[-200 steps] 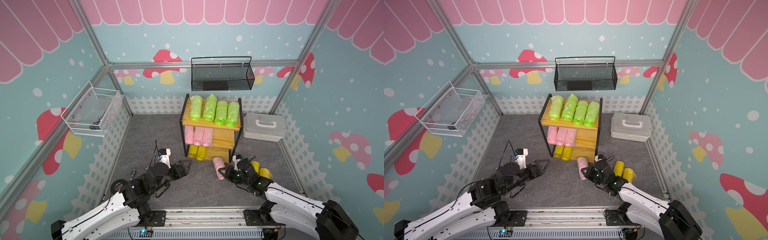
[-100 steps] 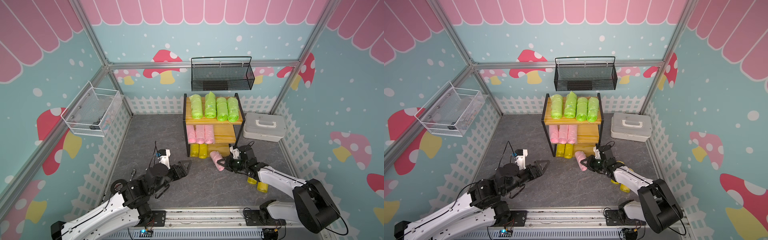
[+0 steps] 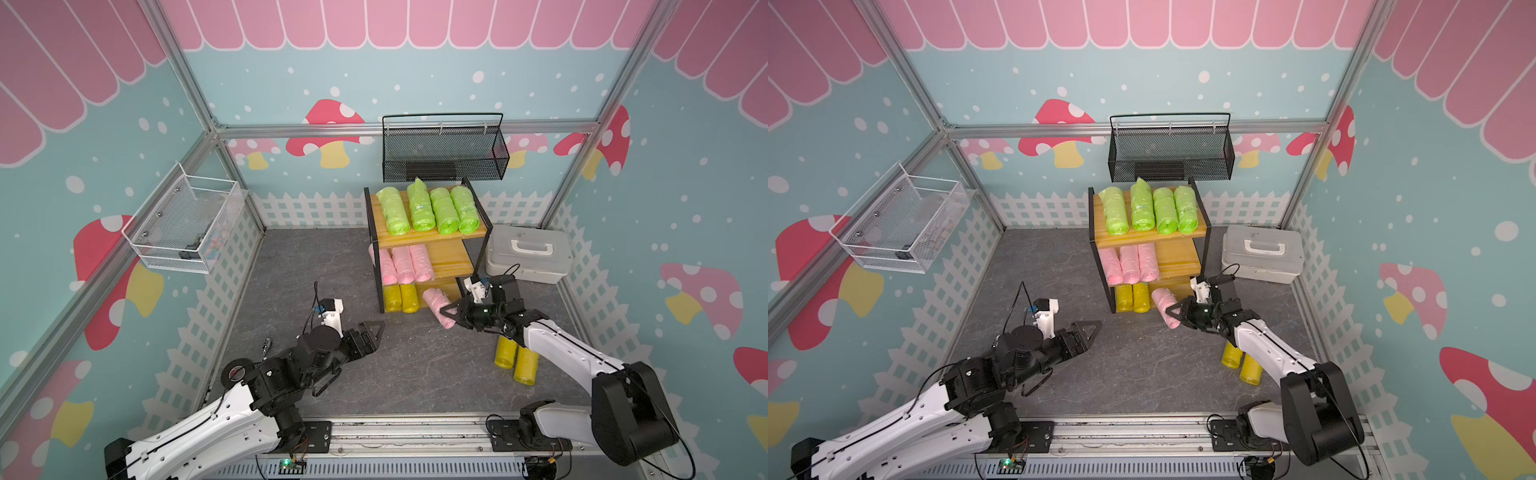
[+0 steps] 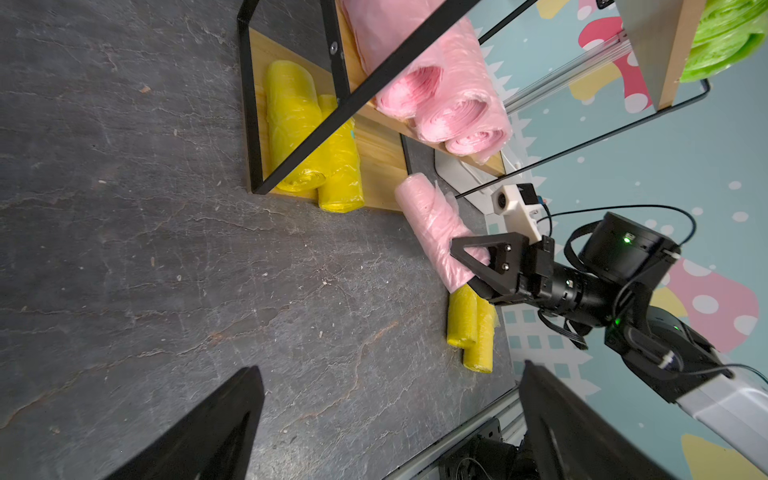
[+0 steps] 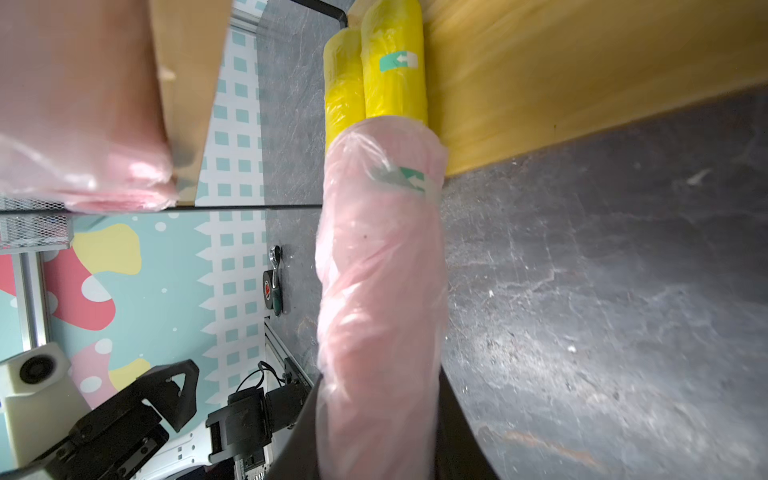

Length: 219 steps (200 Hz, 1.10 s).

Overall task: Sort the rolls of trash bags by color and place them on the shelf
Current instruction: Adjust the shelf at the center of the board, then place the roll of trash bags on the shelf.

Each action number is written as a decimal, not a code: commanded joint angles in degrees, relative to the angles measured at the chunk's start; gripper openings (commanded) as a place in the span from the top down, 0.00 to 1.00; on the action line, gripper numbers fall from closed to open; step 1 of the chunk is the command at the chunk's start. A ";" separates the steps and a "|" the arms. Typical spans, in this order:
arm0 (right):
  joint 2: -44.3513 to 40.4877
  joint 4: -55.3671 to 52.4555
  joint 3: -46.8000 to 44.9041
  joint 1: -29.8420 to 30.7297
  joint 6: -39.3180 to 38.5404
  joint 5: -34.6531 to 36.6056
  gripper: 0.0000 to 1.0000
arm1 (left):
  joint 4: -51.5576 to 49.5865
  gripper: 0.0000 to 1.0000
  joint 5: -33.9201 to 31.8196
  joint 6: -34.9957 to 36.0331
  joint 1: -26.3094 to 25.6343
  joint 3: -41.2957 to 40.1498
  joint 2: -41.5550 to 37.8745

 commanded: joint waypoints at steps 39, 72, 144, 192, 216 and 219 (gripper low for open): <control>-19.98 -17.11 -1.51 0.04 -5.14 -0.08 1.00 | 1.70 0.02 1.61 1.38 0.49 1.59 2.75; -28.85 -11.55 0.49 0.10 -1.78 -0.09 1.00 | 3.06 0.02 1.76 0.99 0.43 1.46 3.20; -16.60 12.85 1.28 0.08 10.88 5.34 1.00 | 2.99 0.02 2.59 0.94 0.49 2.25 2.71; -11.04 24.93 1.55 0.04 16.85 9.12 1.00 | 2.32 0.02 1.18 1.10 0.43 1.63 1.46; -8.24 27.99 2.37 0.12 18.30 10.41 1.00 | 2.67 0.02 1.55 1.24 0.44 1.79 2.67; -7.90 28.11 2.54 0.12 18.36 10.56 1.00 | 2.75 0.02 1.62 1.34 0.46 1.81 2.80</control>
